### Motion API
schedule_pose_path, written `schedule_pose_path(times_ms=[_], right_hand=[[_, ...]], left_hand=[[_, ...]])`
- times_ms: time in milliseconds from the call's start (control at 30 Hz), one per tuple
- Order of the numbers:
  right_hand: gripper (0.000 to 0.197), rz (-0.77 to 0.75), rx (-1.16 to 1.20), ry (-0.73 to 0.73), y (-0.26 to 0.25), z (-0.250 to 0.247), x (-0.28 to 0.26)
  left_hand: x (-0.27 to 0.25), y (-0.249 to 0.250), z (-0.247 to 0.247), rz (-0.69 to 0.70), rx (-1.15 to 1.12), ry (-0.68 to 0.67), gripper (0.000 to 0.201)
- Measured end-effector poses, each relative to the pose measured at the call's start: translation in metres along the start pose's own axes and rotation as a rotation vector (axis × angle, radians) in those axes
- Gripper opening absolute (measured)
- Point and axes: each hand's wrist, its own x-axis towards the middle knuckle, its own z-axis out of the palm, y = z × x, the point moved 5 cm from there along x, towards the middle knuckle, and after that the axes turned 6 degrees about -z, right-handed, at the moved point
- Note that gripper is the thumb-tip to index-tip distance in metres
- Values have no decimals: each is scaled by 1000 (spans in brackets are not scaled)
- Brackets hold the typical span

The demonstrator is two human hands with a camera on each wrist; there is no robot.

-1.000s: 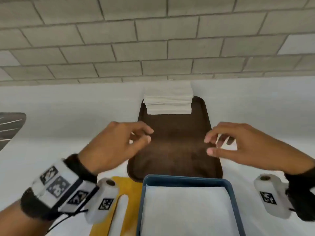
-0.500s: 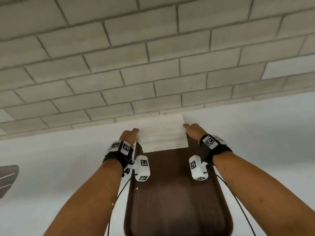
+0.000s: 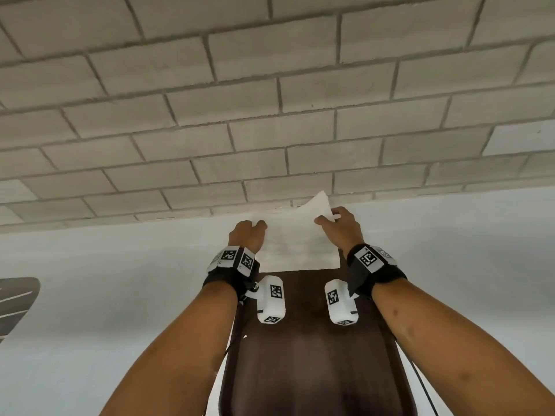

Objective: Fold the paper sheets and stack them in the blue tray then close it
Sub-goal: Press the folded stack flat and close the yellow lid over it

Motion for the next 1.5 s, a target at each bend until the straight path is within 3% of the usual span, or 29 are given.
schedule_pose_path(times_ms=[133,333,500,700,867,967,1033,1167,1233,1333,1400,1433,1500], right_hand=[[45,-43,-274,37,-2,3,6],[45,-35,-229,40,2,4,11],[52,-102,-374,81,5,4,9],[46,-213,-493,170,-3,5,5],[31,-281,-383,155,-10,10,4],[23,-357,-145,99,-25,14,-1],[23,-453,-27,78,-44,12,-6],[23,-767,21,2,-104,-6,-29],[23,-839,30,-90,-129,-19,-44],[24,-849,80,-186,-151,-41,-65],[29,-814,142,-162,-150,-52,-74],[34,-731,190,-133,-142,-55,-75],[36,-429,312,-126,-109,-54,-78]], left_hand=[[0,-3,-3,-2,-12,-1,54],[2,-14,-7,-4,-24,2,46],[-5,-11,-5,-4,-34,5,54],[-12,4,-9,61,-34,46,59],[-16,2,-11,49,-41,39,59],[-19,-1,-14,50,-90,60,65],[-24,3,-24,113,-138,128,77],[-50,32,-54,484,-168,247,96],[-65,45,-67,585,-173,182,80],[-84,52,-71,515,-284,-7,39],[-94,49,-61,447,-445,-173,25],[-100,47,-53,417,-531,-248,25],[-110,41,-33,346,-685,-346,28]])
